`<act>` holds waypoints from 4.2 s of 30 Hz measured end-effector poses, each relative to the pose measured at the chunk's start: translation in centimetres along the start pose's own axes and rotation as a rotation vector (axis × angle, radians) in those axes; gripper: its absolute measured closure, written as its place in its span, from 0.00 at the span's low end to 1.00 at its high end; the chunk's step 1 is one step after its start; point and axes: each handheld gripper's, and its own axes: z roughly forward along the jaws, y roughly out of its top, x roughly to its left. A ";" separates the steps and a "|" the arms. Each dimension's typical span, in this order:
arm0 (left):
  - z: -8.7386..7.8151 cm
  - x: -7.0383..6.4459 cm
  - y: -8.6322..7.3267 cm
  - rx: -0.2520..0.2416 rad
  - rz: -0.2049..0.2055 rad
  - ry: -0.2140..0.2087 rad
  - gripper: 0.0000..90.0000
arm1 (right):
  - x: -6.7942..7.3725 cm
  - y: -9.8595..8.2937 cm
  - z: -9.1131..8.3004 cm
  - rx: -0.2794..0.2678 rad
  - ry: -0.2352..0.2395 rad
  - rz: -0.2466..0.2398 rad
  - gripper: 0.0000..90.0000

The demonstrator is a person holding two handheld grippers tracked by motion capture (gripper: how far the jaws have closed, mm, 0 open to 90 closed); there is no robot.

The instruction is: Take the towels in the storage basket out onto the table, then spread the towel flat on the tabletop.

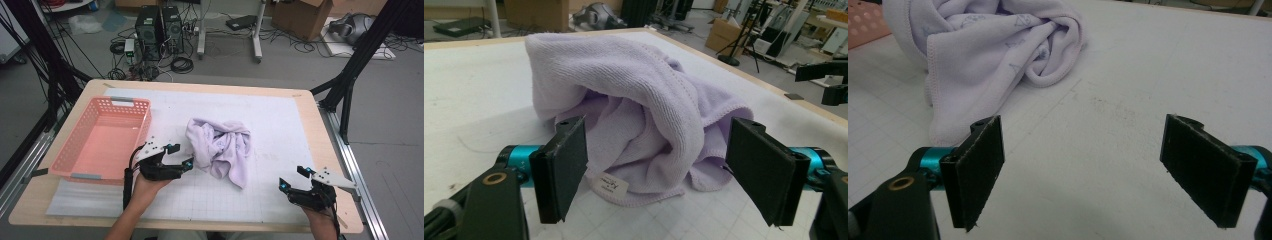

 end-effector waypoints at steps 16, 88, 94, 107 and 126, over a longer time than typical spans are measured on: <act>0.5 -0.1 -1.1 0.042 0.006 -0.004 0.28 | -0.2 -0.2 0.1 0.010 -0.002 -0.011 0.18; 3.6 2.1 0.7 0.139 -0.022 0.112 0.88 | 2.5 -2.7 -3.0 0.389 0.085 -0.156 0.97; 3.9 2.2 0.7 0.135 -0.037 0.109 0.88 | 2.2 -2.7 -4.1 0.358 0.041 -0.199 0.72; 5.9 3.0 3.2 0.163 -0.011 0.114 0.88 | 1.6 4.8 8.0 0.223 0.117 -0.218 0.46; 10.0 5.2 3.5 0.164 -0.068 0.209 0.55 | -4.1 8.7 13.3 0.246 -0.276 -0.087 0.93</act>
